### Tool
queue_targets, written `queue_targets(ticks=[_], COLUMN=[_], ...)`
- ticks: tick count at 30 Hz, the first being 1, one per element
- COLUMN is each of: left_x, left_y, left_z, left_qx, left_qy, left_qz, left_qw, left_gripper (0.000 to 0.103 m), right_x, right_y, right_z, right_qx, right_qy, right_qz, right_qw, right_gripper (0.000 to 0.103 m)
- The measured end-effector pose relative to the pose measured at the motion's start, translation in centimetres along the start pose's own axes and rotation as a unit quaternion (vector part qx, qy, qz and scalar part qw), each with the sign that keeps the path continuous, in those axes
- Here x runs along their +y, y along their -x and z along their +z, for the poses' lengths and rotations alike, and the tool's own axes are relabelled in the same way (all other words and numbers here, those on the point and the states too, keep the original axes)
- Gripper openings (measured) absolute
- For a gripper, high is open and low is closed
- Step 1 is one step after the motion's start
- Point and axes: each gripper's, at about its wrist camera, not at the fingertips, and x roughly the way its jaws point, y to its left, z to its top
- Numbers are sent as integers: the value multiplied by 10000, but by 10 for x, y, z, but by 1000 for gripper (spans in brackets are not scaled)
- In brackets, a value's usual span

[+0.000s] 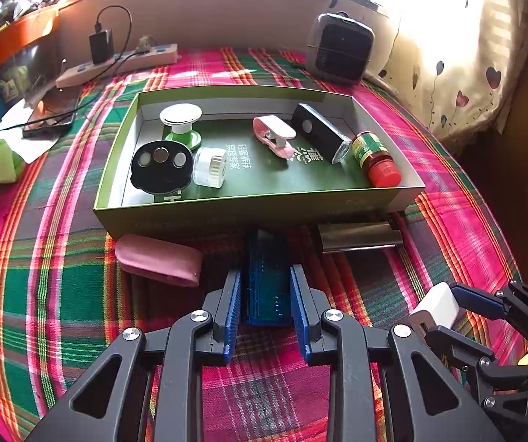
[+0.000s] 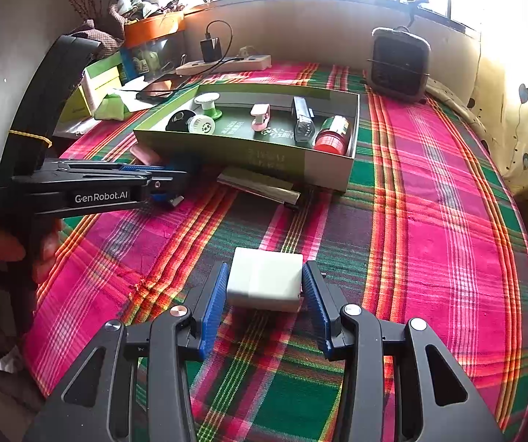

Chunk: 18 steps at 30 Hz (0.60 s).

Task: Organize rigid objects
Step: 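Close left gripper on the blue USB stick and lift it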

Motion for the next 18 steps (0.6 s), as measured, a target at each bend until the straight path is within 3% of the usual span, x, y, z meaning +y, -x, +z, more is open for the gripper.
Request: queue_targets(ticks=[18], left_x=[-3], left_y=[13], left_z=[0], left_qx=[-145], left_qy=[-6], left_qz=[-68], left_qw=[9999], left_gripper=[25], right_x=[1], right_y=[8], right_z=[5], right_qx=[-116], right_qy=[2], right_qz=[-94], right_qw=[9999], right_gripper=[43])
